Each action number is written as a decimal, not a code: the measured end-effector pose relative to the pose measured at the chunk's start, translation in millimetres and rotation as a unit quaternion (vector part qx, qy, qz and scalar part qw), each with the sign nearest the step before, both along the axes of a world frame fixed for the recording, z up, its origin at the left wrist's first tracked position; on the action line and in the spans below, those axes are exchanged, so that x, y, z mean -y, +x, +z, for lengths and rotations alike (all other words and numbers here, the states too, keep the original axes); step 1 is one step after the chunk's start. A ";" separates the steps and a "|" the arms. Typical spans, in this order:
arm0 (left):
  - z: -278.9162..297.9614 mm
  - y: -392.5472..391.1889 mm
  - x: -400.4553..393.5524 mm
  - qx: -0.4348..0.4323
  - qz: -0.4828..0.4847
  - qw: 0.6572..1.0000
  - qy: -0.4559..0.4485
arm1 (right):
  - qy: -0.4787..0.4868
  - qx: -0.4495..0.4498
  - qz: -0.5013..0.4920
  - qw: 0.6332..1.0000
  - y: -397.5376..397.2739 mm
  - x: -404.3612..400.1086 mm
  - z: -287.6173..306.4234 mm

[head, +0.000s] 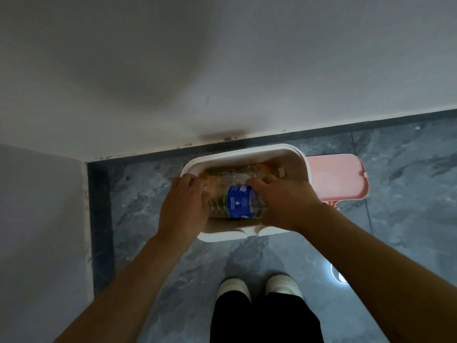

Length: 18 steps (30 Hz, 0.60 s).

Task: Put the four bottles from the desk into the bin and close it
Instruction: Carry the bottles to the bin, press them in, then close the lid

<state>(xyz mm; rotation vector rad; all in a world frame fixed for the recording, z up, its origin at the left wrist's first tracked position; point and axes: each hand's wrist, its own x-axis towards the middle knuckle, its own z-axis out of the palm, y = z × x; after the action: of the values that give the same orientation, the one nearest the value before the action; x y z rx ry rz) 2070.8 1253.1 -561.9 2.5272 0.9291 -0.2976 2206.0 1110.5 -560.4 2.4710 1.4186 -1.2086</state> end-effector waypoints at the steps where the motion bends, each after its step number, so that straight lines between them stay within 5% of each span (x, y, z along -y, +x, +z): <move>1: -0.9 -1.1 1.0 0.002 0.003 1.000 -0.003 | -0.011 0.006 0.013 1.000 1.1 -0.1 -0.7; 18: -4.9 -3.1 4.2 0.015 -0.016 1.000 -0.014 | 0.035 -0.004 0.006 0.999 -7.2 -5.3 -14.4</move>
<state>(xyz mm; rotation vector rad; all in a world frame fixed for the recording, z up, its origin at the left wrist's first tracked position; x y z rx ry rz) 2067.7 1248.8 -566.8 2.5165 0.8688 -0.2792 2198.8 1115.8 -574.7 2.5005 1.5010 -1.1893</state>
